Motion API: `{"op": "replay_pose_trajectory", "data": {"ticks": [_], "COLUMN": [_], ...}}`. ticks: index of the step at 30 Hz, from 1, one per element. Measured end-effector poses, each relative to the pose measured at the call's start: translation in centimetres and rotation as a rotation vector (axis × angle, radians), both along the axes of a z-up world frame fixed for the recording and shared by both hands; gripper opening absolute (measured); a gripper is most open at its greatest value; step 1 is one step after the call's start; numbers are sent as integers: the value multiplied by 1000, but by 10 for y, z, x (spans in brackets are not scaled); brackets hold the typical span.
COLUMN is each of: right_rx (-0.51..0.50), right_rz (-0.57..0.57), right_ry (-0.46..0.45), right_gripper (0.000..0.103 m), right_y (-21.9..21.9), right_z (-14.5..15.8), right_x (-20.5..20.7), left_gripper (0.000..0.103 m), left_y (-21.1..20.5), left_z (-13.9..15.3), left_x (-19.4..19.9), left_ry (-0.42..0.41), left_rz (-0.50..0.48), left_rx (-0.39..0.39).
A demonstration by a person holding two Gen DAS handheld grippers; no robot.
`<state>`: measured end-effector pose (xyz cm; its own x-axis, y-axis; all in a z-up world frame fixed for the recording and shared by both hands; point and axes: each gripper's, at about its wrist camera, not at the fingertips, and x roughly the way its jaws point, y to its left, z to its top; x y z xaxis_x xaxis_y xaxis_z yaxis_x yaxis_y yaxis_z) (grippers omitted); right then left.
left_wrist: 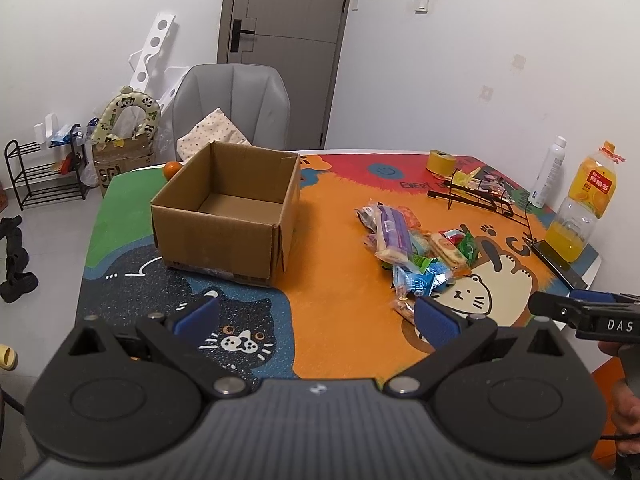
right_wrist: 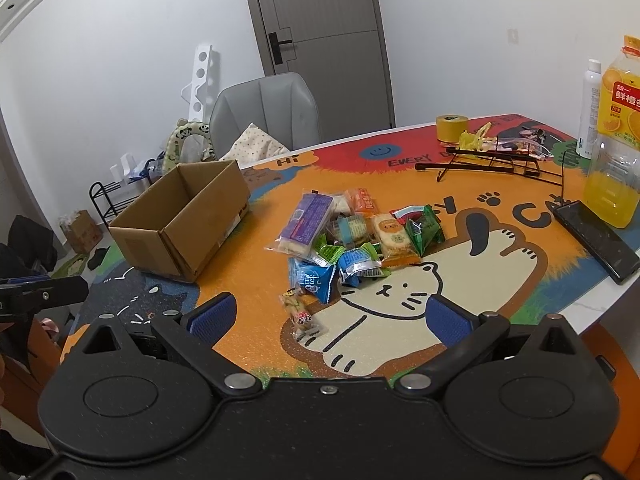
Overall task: Organize snacks
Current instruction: 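Move both grippers toward the pile of wrapped snacks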
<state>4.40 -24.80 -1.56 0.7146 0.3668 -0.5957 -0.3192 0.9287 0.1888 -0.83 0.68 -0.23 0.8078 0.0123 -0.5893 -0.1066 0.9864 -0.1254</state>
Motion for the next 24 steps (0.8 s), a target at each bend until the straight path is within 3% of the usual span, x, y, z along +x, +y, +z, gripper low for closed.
{"op": "replay_pose_trajectory", "data": {"ticks": [24], "right_rx": [-44], "right_rz": [13], "right_ry": [4], "right_gripper": [103], "right_y": [8], "right_z": [4], "right_x": [-3], "left_gripper": [103], "left_y": [-1], "left_z": [-3], "left_x": [0], "left_ry": [7], "left_rz": [-23], "left_rx": [-17]}}
